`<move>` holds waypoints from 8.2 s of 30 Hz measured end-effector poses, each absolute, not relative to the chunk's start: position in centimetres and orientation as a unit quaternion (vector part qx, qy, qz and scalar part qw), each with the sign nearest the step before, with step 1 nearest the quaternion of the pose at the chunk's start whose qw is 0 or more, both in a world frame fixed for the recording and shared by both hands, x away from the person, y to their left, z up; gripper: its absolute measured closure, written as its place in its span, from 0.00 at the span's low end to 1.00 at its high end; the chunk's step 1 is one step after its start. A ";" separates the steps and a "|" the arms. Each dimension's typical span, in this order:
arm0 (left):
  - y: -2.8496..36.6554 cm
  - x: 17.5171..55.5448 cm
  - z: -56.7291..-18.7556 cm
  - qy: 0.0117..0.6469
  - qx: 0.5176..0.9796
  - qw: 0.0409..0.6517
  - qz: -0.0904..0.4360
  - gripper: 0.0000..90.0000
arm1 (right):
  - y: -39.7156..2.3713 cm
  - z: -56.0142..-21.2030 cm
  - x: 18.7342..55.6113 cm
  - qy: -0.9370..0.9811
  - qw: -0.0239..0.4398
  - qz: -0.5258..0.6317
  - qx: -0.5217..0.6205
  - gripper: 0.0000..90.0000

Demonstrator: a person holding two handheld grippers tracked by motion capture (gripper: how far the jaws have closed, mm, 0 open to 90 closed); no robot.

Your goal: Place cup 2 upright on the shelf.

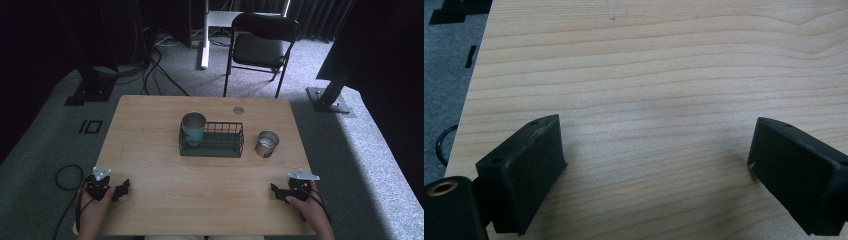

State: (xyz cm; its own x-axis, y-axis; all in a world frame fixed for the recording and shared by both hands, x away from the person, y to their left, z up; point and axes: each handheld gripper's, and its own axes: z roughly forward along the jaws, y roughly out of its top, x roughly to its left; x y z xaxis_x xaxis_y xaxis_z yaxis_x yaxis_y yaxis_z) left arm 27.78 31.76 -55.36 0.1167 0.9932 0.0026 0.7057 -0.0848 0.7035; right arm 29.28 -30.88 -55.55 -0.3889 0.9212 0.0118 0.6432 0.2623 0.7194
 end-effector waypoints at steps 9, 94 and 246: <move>31.8 27.8 -55.4 0.614 0.692 0.283 0.254 0.09 | -30.9 -55.5 29.5 0.763 0.209 0.332 0.514 0.13; 31.8 27.8 -55.4 0.614 0.691 0.284 0.254 0.09 | -27.8 -53.4 39.3 0.686 0.273 0.439 0.512 0.13; 31.8 27.8 -55.4 0.614 0.691 0.284 0.254 0.09 | -13.0 -45.5 43.3 0.780 0.213 0.480 0.340 0.20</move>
